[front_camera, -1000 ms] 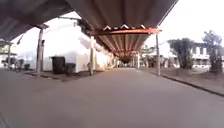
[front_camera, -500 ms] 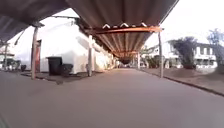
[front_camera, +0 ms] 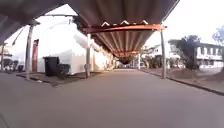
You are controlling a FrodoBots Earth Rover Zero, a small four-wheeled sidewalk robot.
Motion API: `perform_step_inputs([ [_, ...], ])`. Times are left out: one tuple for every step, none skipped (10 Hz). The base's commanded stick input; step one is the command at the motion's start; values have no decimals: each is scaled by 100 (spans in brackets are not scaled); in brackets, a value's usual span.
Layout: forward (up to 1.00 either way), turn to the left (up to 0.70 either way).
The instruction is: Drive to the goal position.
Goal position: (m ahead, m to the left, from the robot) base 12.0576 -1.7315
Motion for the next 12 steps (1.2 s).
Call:
perform_step_inputs([
  [70,0],
  [70,0],
  [70,0],
  [70,0],
  [70,0],
  [70,0],
  [70,0],
  [70,0],
  [70,0],
  [70,0],
  [70,0],
  [70,0],
])
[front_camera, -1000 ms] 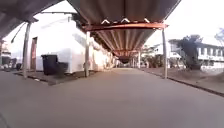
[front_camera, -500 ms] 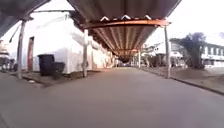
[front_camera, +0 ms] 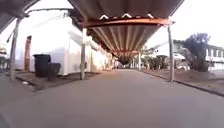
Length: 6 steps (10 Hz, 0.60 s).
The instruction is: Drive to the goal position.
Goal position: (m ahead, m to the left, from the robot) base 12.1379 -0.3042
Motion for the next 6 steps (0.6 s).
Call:
perform_step_inputs([
  [70,0],
  [70,0],
  [70,0],
  [70,0],
  [70,0],
  [70,-6],
])
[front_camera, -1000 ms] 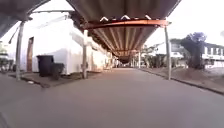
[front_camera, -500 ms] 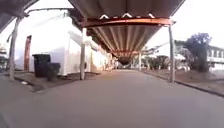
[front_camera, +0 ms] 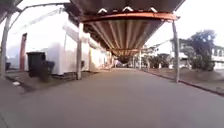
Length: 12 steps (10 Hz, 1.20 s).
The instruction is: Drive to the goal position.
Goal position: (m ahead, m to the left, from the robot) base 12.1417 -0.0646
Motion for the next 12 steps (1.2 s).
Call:
perform_step_inputs([
  [70,-14],
  [70,-21],
  [70,-28],
  [70,-32],
  [70,0],
  [70,0],
  [70,0],
  [70,0],
  [70,0],
  [70,0],
  [70,0],
  [70,0],
])
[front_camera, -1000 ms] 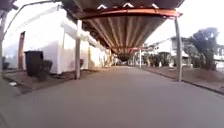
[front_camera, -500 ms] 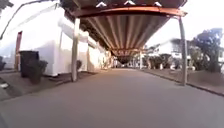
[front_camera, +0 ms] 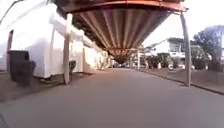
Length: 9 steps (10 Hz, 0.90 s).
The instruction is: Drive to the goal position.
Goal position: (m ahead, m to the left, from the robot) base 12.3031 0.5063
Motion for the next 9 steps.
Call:
perform_step_inputs([
  [70,0],
  [70,0],
  [70,0],
  [70,0],
  [70,0],
  [70,0],
  [70,0],
  [70,0],
  [70,0],
])
